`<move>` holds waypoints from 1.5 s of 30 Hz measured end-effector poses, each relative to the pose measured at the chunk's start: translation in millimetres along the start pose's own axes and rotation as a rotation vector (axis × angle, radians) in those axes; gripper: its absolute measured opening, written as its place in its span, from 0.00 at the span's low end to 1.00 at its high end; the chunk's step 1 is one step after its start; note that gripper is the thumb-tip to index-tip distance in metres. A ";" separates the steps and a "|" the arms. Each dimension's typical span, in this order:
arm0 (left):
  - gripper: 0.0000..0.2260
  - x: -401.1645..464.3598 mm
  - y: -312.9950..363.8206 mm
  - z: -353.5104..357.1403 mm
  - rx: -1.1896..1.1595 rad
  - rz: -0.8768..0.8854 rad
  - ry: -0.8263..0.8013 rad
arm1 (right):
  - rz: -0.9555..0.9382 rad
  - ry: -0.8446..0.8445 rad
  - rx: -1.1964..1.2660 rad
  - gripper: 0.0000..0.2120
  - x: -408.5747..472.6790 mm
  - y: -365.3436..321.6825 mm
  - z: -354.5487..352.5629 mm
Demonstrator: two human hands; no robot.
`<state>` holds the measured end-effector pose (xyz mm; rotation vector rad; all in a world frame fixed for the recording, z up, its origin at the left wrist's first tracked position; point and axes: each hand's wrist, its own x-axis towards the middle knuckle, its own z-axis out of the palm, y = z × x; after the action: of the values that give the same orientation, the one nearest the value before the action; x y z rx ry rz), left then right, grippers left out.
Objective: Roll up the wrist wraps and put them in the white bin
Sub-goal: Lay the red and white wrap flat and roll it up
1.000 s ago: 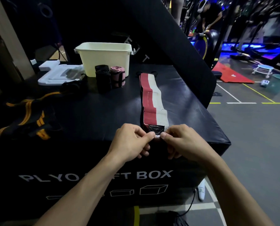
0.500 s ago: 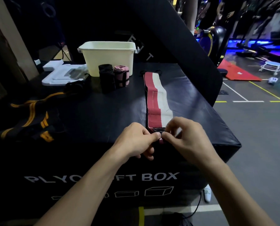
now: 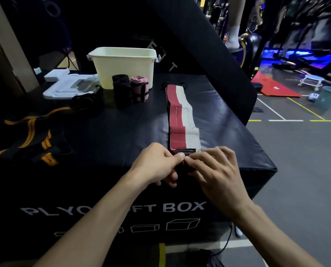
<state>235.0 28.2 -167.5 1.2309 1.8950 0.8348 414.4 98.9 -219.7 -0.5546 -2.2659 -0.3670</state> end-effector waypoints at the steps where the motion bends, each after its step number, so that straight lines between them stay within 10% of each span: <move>1: 0.17 -1.1 -0.4 0.6 -0.012 0.001 0.013 | -0.006 0.015 0.003 0.08 0.9 -0.9 0.3; 23: 0.22 7.4 0.5 -2.4 -0.118 -0.035 0.014 | 0.119 0.020 -0.012 0.08 5.9 -3.4 15.3; 30: 0.07 17.2 -10.6 -15.5 0.123 0.617 0.400 | 0.087 -0.121 0.032 0.10 13.7 3.8 -7.7; 36: 0.16 53.2 -28.9 -7.5 0.312 0.609 0.007 | 0.104 -0.160 0.120 0.11 10.1 7.2 -18.4; 45: 0.22 67.1 -9.8 -4.7 0.761 0.481 -0.011 | 0.199 -0.187 0.235 0.11 14.5 9.1 -11.1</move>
<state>207.1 86.8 -187.6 2.1998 2.0020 0.3056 416.8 106.1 -200.7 -0.7074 -2.3619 0.0527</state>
